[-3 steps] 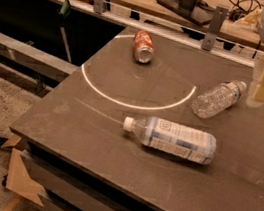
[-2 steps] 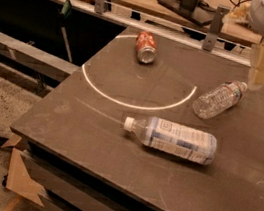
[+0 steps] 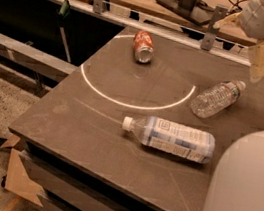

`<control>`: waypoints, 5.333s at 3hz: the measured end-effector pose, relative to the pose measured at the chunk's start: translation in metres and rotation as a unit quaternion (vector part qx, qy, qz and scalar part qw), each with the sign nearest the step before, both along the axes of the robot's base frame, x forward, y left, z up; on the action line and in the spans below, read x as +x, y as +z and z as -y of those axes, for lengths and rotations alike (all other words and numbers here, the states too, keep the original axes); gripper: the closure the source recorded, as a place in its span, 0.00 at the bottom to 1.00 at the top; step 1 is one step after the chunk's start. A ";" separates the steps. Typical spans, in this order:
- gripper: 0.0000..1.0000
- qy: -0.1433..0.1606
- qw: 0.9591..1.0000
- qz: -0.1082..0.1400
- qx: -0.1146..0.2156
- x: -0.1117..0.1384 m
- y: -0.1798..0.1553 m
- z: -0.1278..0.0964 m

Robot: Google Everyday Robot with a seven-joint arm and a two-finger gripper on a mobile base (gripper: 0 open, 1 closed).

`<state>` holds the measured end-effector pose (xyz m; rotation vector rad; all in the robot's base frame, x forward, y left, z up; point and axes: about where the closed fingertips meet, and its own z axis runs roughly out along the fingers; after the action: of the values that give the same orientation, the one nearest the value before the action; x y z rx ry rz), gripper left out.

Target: Move water bottle near coke can

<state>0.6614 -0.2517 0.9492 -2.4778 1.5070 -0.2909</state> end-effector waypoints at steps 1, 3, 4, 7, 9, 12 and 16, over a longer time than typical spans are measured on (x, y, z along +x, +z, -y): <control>0.00 0.048 0.999 -0.018 -0.015 0.000 -0.026 0.025; 0.00 0.058 0.998 0.013 -0.016 0.020 -0.028 0.020; 0.00 0.074 0.997 -0.015 -0.013 0.007 -0.035 0.014; 0.21 0.083 0.990 -0.112 0.021 -0.047 -0.081 -0.011; 0.69 0.094 0.985 -0.140 0.034 -0.039 -0.104 -0.024; 1.00 0.073 0.995 0.055 0.050 -0.049 -0.020 -0.041; 1.00 0.136 0.977 0.165 0.021 0.040 -0.025 -0.122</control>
Offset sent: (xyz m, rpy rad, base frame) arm -0.0001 -0.0216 -0.0231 -0.0252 0.0317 0.0874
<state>0.7016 -0.1292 0.9246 -2.4146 1.0204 -0.5775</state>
